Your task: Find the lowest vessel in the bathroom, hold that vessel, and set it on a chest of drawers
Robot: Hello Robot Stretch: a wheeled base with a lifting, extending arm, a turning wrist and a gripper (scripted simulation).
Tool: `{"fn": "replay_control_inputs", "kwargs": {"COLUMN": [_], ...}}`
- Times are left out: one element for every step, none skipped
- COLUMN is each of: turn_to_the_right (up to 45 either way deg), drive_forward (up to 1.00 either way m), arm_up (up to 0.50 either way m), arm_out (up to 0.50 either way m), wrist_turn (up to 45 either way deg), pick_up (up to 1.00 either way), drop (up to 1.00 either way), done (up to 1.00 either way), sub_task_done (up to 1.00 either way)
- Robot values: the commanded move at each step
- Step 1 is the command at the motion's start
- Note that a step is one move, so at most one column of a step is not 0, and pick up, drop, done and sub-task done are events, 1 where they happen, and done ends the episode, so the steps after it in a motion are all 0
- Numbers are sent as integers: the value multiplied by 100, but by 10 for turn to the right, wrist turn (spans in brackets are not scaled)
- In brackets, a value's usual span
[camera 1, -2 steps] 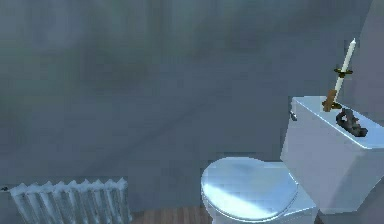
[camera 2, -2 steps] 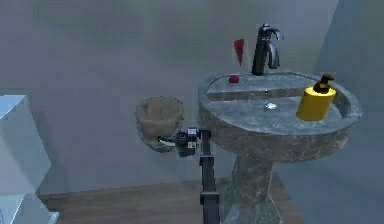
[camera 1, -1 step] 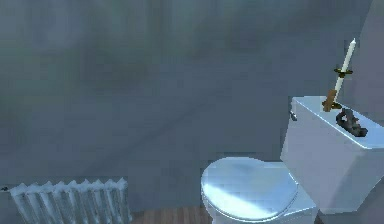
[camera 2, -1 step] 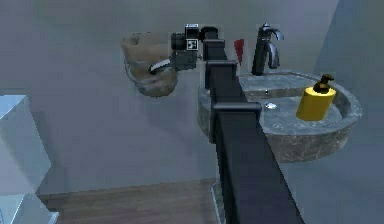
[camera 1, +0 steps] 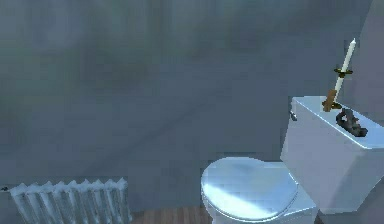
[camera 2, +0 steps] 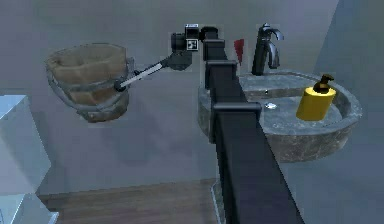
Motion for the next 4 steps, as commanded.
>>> {"fn": "replay_control_inputs", "kwargs": {"turn_to_the_right": [0, 0, 0, -450], "drive_forward": [0, 0, 0, 0], "arm_up": [0, 0, 0, 0], "arm_out": [0, 0, -46, 0], "wrist_turn": [-450, -180, 0, 0], "pick_up": [0, 0, 0, 0], "drop": [0, 0, 0, 0], "done": [0, 0, 0, 0], "sub_task_done": [0, 0, 0, 0]}}
